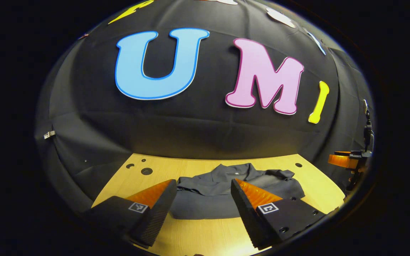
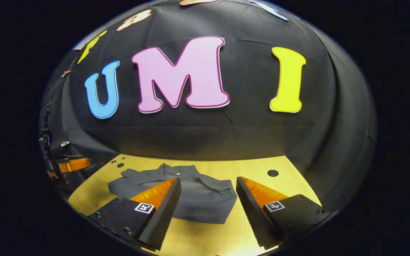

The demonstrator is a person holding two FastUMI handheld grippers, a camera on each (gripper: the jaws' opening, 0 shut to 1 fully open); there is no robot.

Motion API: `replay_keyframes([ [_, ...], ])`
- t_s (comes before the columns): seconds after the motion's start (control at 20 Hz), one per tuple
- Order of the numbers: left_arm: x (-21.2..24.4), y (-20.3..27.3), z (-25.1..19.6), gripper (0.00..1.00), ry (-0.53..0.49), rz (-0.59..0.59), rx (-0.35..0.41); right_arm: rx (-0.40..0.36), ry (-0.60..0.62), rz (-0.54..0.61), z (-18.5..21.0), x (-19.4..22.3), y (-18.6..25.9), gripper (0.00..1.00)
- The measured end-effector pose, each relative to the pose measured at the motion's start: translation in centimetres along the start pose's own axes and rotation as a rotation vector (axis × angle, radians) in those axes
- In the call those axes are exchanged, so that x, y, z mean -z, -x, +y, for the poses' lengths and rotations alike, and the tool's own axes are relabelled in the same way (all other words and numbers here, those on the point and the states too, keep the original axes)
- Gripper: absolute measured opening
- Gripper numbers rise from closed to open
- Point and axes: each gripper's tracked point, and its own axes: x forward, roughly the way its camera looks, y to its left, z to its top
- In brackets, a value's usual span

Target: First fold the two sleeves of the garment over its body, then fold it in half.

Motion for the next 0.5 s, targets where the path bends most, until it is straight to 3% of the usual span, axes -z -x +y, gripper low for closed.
replay_keyframes([
  [0.5, 1.9, 6.6, -2.8, 0.96, 0.018, 0.028, 0.035, -0.078, 0.034, -0.030, 3.9, 0.0, 6.9, 0.97],
])
